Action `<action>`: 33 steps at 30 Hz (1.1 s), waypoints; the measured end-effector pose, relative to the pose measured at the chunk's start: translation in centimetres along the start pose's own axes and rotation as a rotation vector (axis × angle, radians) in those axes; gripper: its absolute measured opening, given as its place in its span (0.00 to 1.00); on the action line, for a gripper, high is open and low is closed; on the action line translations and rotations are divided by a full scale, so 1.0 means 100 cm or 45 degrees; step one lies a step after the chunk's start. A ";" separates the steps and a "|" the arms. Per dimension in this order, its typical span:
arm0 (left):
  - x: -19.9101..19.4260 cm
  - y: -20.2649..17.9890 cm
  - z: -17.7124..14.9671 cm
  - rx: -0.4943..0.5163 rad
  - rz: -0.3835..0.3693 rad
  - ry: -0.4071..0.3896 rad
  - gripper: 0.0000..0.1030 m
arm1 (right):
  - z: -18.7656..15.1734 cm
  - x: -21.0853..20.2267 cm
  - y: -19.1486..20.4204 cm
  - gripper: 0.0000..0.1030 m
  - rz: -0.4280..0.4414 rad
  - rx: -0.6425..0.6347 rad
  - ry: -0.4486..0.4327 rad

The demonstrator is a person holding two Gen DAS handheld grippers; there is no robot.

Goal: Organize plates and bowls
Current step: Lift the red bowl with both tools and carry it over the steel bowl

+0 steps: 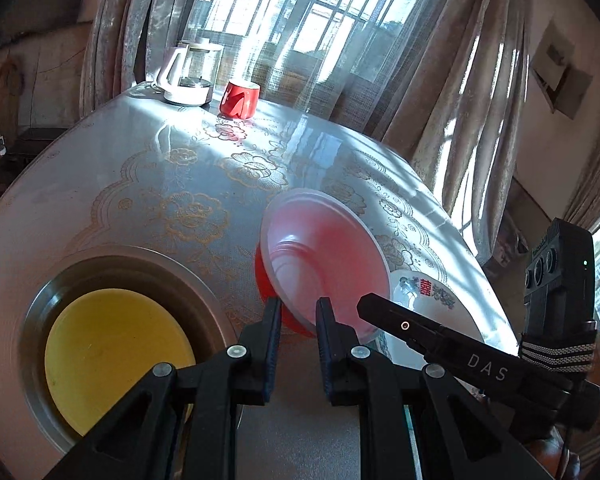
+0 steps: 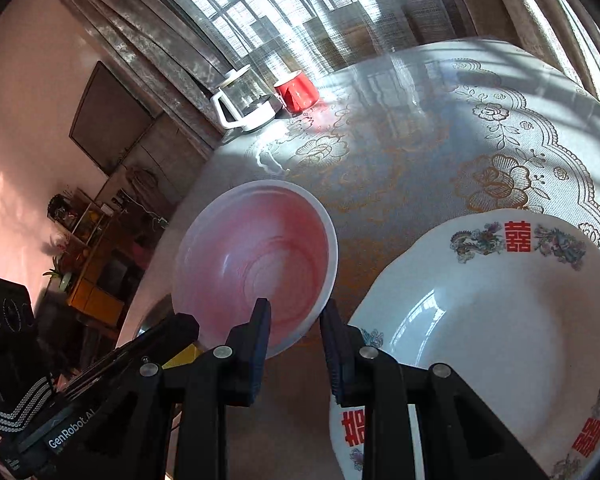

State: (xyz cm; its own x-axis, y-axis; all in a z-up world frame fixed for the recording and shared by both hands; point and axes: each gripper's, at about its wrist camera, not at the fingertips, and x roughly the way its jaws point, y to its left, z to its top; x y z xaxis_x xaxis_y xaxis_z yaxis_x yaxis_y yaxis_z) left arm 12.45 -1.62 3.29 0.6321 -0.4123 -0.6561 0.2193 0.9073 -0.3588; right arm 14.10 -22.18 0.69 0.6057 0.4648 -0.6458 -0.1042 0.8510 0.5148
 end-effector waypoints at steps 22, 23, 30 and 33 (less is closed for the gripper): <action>-0.035 0.025 -0.020 -0.056 -0.029 -0.039 0.16 | -0.023 0.004 0.033 0.25 0.083 -0.060 0.016; -0.038 0.028 -0.021 -0.063 -0.026 -0.043 0.16 | -0.024 0.005 0.036 0.25 0.089 -0.068 0.020; -0.055 0.052 -0.026 -0.118 -0.010 -0.066 0.16 | -0.029 0.017 0.057 0.25 0.141 -0.112 0.064; -0.064 0.065 -0.029 -0.147 0.002 -0.083 0.16 | -0.031 0.023 0.068 0.25 0.174 -0.133 0.084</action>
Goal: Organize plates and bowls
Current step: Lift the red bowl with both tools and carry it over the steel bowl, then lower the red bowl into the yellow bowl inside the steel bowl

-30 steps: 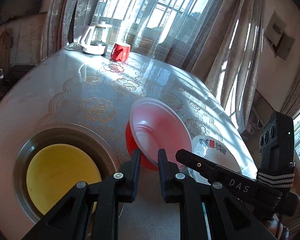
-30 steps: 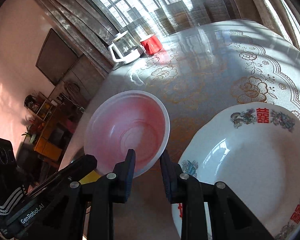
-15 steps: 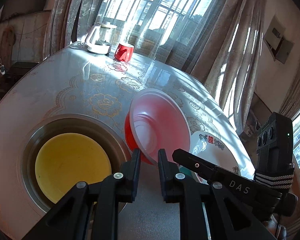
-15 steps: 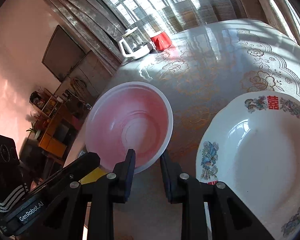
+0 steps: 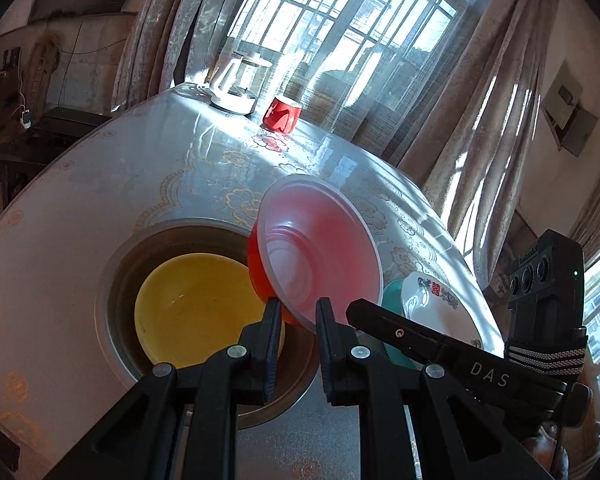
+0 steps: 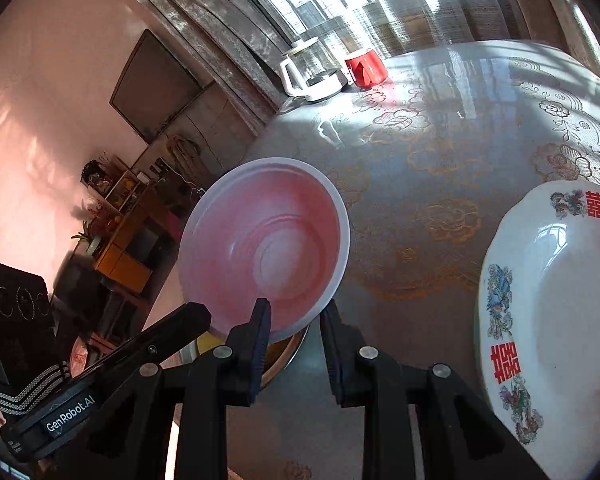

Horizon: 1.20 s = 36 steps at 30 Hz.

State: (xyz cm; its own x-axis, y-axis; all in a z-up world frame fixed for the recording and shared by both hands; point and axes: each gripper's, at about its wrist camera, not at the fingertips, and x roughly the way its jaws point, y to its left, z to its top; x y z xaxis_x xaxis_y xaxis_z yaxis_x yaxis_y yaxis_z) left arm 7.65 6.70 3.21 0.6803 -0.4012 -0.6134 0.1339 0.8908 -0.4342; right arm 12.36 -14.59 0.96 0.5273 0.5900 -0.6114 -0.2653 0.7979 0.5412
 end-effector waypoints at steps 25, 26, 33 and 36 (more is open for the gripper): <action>-0.007 0.062 -0.024 -0.172 0.074 0.053 0.17 | -0.025 0.044 0.032 0.25 0.049 -0.090 0.178; -0.007 0.062 -0.024 -0.171 0.078 0.053 0.17 | -0.025 0.044 0.032 0.25 0.050 -0.087 0.181; -0.006 0.067 -0.026 -0.174 0.134 0.058 0.28 | -0.027 0.043 0.033 0.26 0.033 -0.082 0.185; -0.006 0.069 -0.026 -0.178 0.129 0.055 0.28 | -0.028 0.042 0.035 0.26 0.011 -0.095 0.182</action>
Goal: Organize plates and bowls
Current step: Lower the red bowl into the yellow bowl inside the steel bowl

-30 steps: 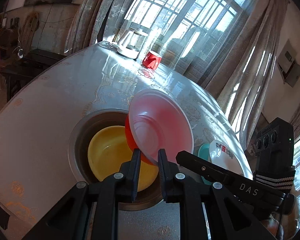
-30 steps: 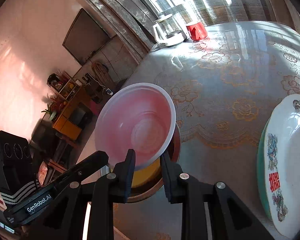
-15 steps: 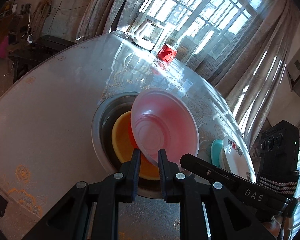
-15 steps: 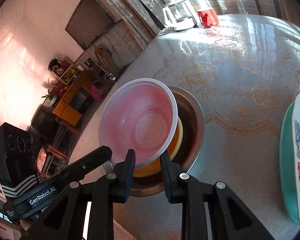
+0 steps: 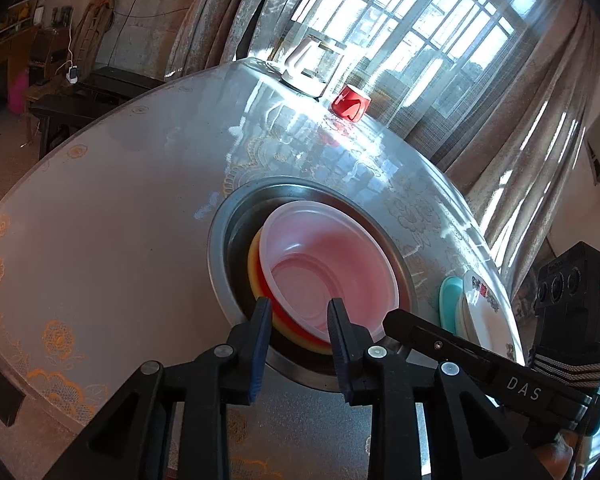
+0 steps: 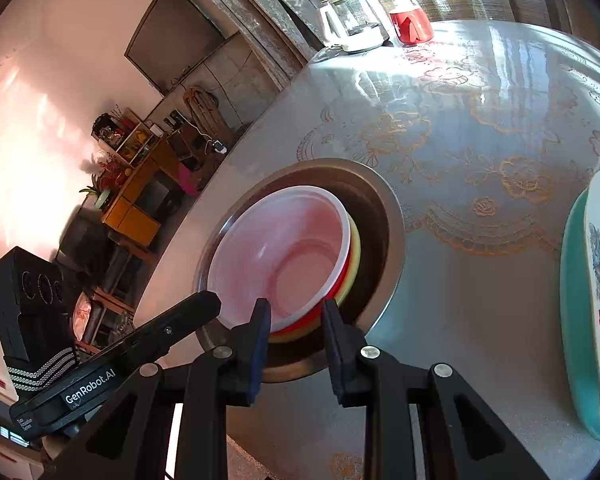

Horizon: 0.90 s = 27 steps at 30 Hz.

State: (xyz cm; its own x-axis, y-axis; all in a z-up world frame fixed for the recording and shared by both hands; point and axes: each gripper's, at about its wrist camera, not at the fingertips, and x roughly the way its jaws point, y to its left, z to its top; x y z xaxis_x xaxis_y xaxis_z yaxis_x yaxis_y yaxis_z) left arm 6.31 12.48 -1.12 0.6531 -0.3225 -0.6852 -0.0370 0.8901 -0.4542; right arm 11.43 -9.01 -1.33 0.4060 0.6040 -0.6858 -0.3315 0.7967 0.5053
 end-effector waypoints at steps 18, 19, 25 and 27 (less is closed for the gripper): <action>0.009 -0.003 0.001 0.045 0.009 0.006 0.28 | 0.010 0.009 0.004 0.27 -0.125 -0.116 0.025; 0.010 -0.004 0.002 0.052 0.018 0.002 0.28 | 0.010 0.009 0.004 0.26 -0.130 -0.115 0.021; 0.011 -0.006 0.003 0.073 0.059 -0.009 0.28 | 0.010 0.010 0.009 0.25 -0.180 -0.147 0.002; 0.012 -0.007 0.003 0.079 0.070 -0.011 0.28 | 0.011 0.011 0.009 0.25 -0.190 -0.157 -0.004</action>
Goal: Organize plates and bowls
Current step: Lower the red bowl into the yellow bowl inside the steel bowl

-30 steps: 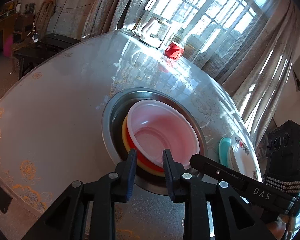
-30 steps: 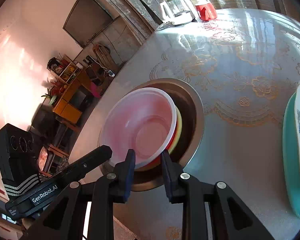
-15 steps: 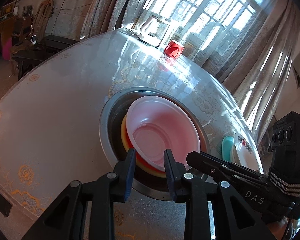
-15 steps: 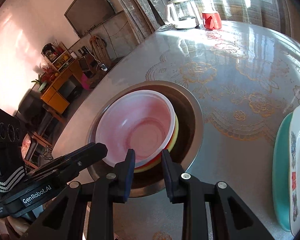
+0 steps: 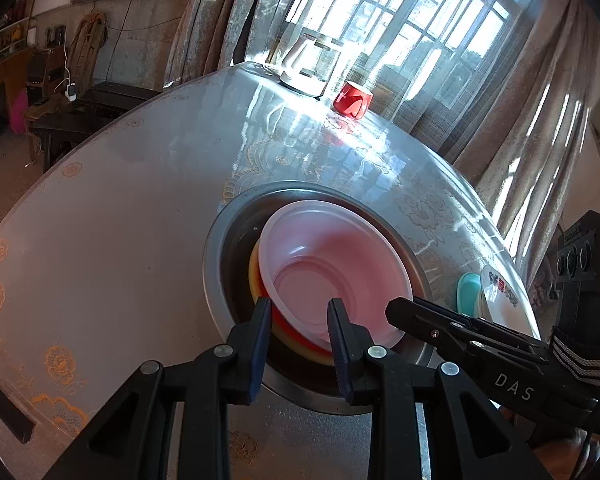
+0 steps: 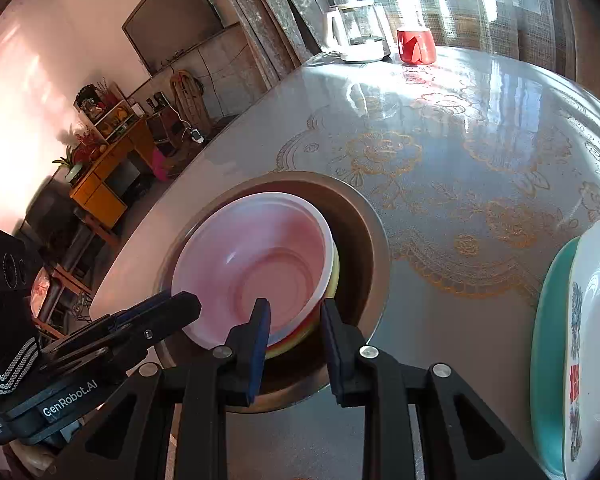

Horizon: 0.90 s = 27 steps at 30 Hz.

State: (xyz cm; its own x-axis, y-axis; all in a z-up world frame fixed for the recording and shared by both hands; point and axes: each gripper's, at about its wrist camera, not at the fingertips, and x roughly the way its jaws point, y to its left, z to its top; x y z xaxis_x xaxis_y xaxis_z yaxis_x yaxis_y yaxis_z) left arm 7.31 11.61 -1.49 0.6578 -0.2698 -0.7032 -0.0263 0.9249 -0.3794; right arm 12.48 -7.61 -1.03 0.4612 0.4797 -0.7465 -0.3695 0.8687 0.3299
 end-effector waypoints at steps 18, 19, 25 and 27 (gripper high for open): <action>0.000 -0.004 -0.002 0.038 0.060 -0.014 0.28 | 0.001 0.004 0.001 0.19 -0.067 -0.061 -0.073; 0.000 -0.004 -0.002 0.039 0.062 -0.013 0.28 | 0.000 0.004 0.000 0.17 -0.067 -0.056 -0.076; -0.001 -0.005 -0.002 0.038 0.063 -0.016 0.30 | -0.001 0.002 0.000 0.17 -0.049 -0.032 -0.080; -0.002 -0.005 -0.002 0.037 0.064 -0.019 0.31 | -0.002 0.001 -0.002 0.17 -0.027 -0.013 -0.081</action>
State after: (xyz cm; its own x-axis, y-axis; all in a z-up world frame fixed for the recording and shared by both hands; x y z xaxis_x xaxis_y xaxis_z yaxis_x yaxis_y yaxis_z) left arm 7.04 11.18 -1.29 0.6674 -0.2190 -0.7117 -0.0380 0.9445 -0.3262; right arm 12.45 -7.74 -1.32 0.5191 0.4680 -0.7152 -0.3672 0.8777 0.3079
